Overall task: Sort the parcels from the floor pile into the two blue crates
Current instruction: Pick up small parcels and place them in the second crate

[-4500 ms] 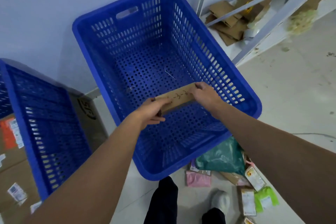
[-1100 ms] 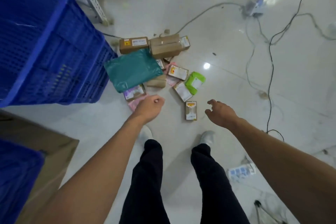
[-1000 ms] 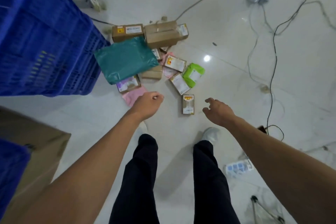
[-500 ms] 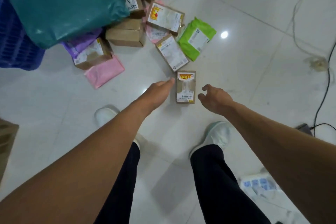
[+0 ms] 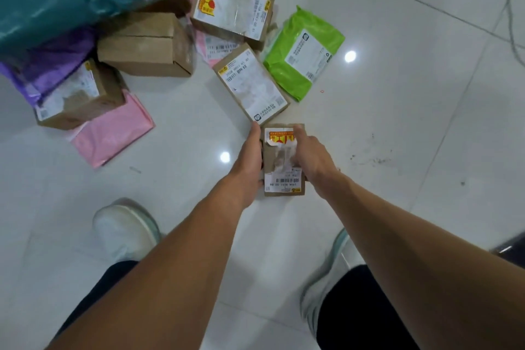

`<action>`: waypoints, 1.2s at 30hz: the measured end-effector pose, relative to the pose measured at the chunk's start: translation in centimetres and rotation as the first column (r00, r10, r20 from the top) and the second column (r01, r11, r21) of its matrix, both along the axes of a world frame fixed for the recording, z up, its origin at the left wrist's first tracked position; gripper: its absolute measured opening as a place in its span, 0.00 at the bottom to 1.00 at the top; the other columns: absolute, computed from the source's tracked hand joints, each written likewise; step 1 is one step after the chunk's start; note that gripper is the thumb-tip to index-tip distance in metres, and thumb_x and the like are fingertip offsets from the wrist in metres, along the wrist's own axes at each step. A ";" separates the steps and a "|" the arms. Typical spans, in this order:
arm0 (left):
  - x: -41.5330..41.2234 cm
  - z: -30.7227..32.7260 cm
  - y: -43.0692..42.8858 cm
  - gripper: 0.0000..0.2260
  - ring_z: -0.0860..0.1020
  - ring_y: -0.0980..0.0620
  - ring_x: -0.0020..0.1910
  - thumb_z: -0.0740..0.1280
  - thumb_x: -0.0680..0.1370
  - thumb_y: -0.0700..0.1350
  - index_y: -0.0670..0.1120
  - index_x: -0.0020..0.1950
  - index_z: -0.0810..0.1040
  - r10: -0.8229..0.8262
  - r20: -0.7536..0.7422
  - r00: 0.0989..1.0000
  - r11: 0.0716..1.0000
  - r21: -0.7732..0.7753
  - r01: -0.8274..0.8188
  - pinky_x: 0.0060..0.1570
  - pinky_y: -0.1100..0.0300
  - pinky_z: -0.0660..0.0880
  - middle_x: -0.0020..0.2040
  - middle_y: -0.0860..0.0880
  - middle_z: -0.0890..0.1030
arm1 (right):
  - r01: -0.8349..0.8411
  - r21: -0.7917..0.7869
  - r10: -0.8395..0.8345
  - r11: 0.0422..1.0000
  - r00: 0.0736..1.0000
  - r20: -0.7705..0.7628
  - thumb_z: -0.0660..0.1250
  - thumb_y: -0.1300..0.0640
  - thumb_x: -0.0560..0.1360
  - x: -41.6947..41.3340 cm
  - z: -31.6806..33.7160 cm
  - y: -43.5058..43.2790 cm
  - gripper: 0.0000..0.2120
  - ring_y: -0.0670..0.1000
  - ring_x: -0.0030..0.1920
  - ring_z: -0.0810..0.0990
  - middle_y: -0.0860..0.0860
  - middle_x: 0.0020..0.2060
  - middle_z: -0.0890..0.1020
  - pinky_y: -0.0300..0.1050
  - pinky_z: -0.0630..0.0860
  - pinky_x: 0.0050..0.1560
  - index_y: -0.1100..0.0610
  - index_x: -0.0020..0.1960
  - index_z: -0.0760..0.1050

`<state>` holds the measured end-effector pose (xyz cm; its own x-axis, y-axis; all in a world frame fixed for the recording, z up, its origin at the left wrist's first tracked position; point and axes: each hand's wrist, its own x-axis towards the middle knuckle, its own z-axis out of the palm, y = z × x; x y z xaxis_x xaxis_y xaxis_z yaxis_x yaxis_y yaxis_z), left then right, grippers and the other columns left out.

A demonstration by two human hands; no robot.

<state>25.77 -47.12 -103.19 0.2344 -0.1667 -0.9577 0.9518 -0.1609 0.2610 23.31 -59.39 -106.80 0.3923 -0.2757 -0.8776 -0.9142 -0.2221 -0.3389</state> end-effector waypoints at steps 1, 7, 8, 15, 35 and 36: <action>0.0 0.0 0.1 0.30 0.83 0.55 0.50 0.45 0.80 0.70 0.58 0.50 0.84 0.008 0.002 1.000 1.000 -0.011 -0.008 0.48 0.53 0.75 0.42 0.58 0.87 | 0.061 0.010 -0.061 0.998 0.998 -0.009 0.43 0.23 0.65 0.0 -0.2 -0.1 0.44 0.60 0.53 0.81 0.56 0.54 0.82 0.61 0.76 0.59 0.51 0.60 0.78; 0.0 4.3 0.5 0.30 0.84 0.57 0.46 0.45 0.81 0.70 0.58 0.51 0.83 -0.024 -0.007 1.000 0.999 -0.041 0.024 0.49 0.54 0.75 0.43 0.58 0.87 | 0.153 0.050 -0.152 0.987 0.988 -0.029 0.41 0.20 0.61 -0.1 5.1 0.7 0.47 0.58 0.49 0.84 0.55 0.49 0.85 0.58 0.77 0.59 0.50 0.54 0.82; 0.1 5.4 0.6 0.29 0.84 0.59 0.43 0.45 0.81 0.69 0.58 0.51 0.83 -0.030 0.001 1.000 0.999 -0.036 0.030 0.45 0.56 0.74 0.41 0.59 0.86 | 0.161 0.051 -0.159 0.986 0.987 -0.028 0.40 0.20 0.61 -0.2 6.1 0.9 0.48 0.57 0.49 0.84 0.55 0.49 0.85 0.58 0.77 0.60 0.49 0.55 0.82; 0.4 16.1 1.8 0.28 0.79 0.59 0.57 0.47 0.80 0.71 0.61 0.62 0.81 -0.034 0.018 0.999 0.999 -0.016 0.034 0.58 0.51 0.70 0.57 0.58 0.84 | 0.171 0.076 -0.170 0.982 0.985 -0.013 0.38 0.21 0.64 1.0 18.0 1.7 0.46 0.56 0.48 0.84 0.55 0.48 0.85 0.57 0.76 0.60 0.49 0.51 0.83; 6.7 66.0 2.2 0.30 0.76 0.53 0.64 0.48 0.78 0.73 0.58 0.66 0.78 0.256 0.351 0.901 0.966 -0.080 -0.244 0.63 0.47 0.72 0.67 0.53 0.78 | 0.035 0.195 -0.085 0.980 0.964 0.253 0.47 0.17 0.63 10.0 66.3 1.3 0.47 0.58 0.58 0.80 0.54 0.58 0.81 0.59 0.73 0.63 0.50 0.67 0.66; 7.2 68.0 2.4 0.28 0.77 0.52 0.62 0.48 0.79 0.72 0.59 0.61 0.79 0.272 0.363 0.891 0.962 -0.089 -0.258 0.64 0.47 0.72 0.65 0.52 0.78 | 0.025 0.181 -0.073 0.983 0.961 0.267 0.48 0.18 0.64 10.5 68.4 1.6 0.45 0.57 0.59 0.79 0.53 0.58 0.79 0.59 0.73 0.64 0.50 0.68 0.62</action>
